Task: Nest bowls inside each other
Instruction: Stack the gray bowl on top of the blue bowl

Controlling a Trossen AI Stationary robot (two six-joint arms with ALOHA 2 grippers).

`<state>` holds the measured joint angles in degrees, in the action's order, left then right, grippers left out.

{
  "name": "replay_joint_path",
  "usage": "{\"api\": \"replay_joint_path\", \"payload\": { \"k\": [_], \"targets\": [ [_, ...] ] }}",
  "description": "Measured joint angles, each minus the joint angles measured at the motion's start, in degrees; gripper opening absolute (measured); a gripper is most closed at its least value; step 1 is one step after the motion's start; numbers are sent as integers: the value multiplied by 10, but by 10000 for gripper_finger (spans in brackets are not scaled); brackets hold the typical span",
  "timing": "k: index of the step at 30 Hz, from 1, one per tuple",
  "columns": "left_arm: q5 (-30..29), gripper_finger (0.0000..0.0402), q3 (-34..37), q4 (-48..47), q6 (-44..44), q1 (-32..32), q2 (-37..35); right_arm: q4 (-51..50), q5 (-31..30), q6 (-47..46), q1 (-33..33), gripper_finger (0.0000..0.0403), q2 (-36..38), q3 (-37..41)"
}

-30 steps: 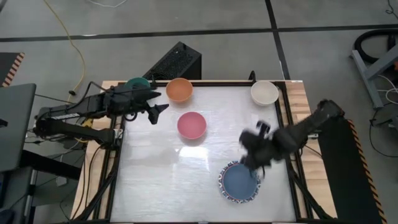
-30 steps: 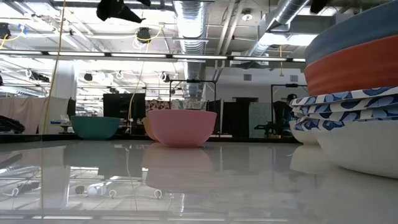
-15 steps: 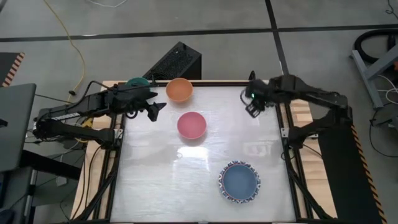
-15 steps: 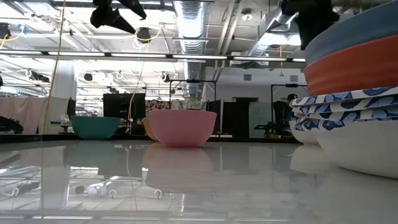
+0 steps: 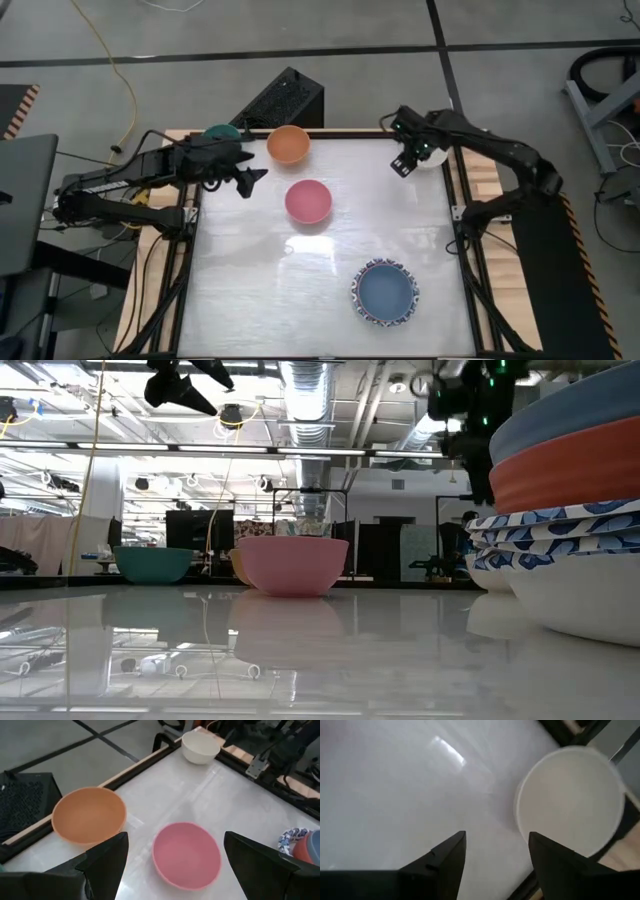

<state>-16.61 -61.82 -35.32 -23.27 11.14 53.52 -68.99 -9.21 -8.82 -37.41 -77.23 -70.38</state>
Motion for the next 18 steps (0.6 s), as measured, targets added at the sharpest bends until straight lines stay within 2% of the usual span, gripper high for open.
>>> {"api": "replay_joint_path", "payload": {
  "k": [7,13,18],
  "targets": [
    [-1,318,0,-13,-1,0,0,107,10,18,-31,235,0,96],
    [-3,318,0,-13,-1,0,0,178,34,28,-67,234,0,151],
    [-26,318,0,-13,-5,0,0,231,34,29,-93,234,0,189]
  ]
}}
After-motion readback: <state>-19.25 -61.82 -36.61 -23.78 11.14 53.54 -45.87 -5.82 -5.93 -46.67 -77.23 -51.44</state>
